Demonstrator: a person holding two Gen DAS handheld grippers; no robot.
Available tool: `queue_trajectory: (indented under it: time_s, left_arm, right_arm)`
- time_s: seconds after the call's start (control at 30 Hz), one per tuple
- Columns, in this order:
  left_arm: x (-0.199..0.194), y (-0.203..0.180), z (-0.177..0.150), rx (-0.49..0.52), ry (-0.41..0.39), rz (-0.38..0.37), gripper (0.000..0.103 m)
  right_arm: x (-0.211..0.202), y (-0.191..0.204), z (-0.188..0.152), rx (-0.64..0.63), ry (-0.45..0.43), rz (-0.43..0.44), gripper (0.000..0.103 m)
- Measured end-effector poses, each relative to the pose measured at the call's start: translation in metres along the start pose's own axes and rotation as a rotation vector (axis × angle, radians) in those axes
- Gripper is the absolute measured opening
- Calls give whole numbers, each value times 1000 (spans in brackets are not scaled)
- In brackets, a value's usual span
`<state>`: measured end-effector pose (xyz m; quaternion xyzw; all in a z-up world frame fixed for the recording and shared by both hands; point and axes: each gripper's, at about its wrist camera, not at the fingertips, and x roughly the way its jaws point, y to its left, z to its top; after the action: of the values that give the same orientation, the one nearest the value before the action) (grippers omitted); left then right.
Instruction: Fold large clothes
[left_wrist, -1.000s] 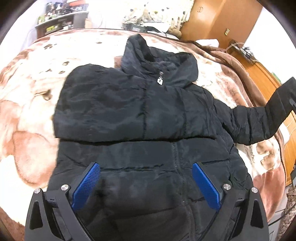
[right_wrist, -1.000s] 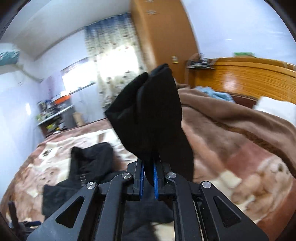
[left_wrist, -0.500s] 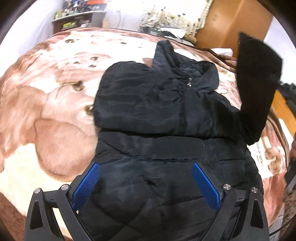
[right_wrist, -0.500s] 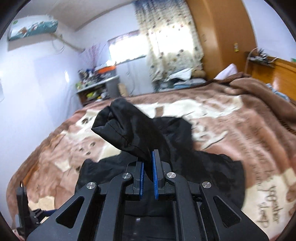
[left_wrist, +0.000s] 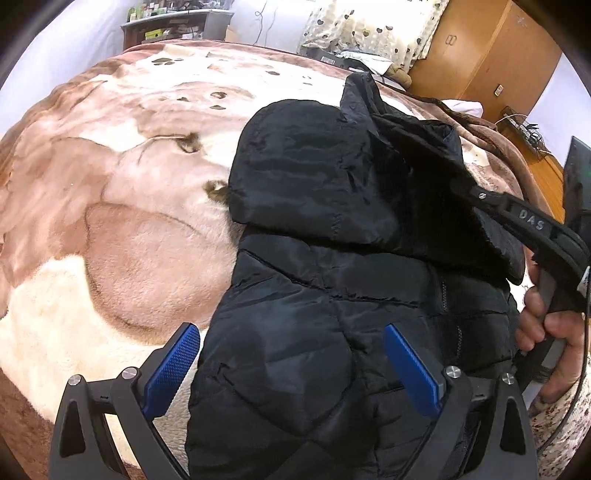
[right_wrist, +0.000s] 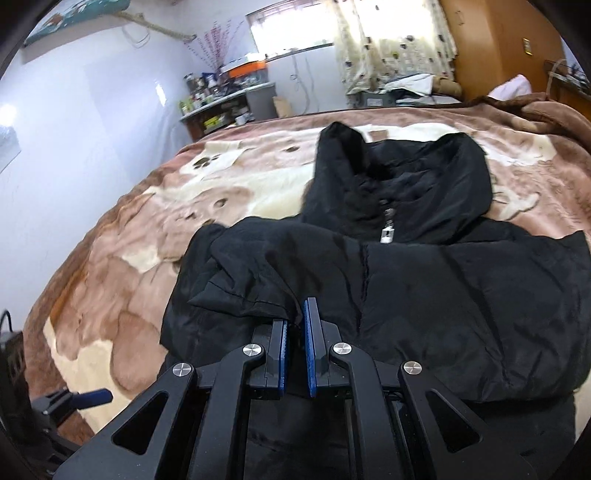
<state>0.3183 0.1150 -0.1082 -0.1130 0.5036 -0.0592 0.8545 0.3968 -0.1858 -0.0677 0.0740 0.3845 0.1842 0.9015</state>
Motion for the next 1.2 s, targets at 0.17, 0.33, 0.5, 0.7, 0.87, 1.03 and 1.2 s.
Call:
queue_trajectory:
  time_s: [0.17, 0.33, 0.5, 0.7, 0.87, 1.03, 1.2]
  left_arm:
    - [3, 4, 0, -22, 3, 4, 101]
    - [2, 1, 3, -26, 3, 2, 100]
    - [-11, -16, 25, 28, -39, 13, 100]
    - [-21, -66, 69, 140, -100, -3, 100]
    - [6, -119, 96, 259, -52, -34, 100]
    - [40, -139, 112, 263, -46, -45, 100]
    - [94, -130, 116, 206, 11, 18, 100]
  right_arm:
    - [14, 12, -7, -20, 40, 34, 8]
    - [31, 14, -9, -16, 122, 77, 19]
    - [-10, -3, 9, 2, 49, 117, 57]
    - [-74, -74, 36, 109, -61, 45, 58]
    - [-80, -131, 35, 123, -11, -177, 58]
    - [-50, -168, 13, 88, 86, -315, 58]
    - [-20, -182, -12, 19, 149, -373, 58]
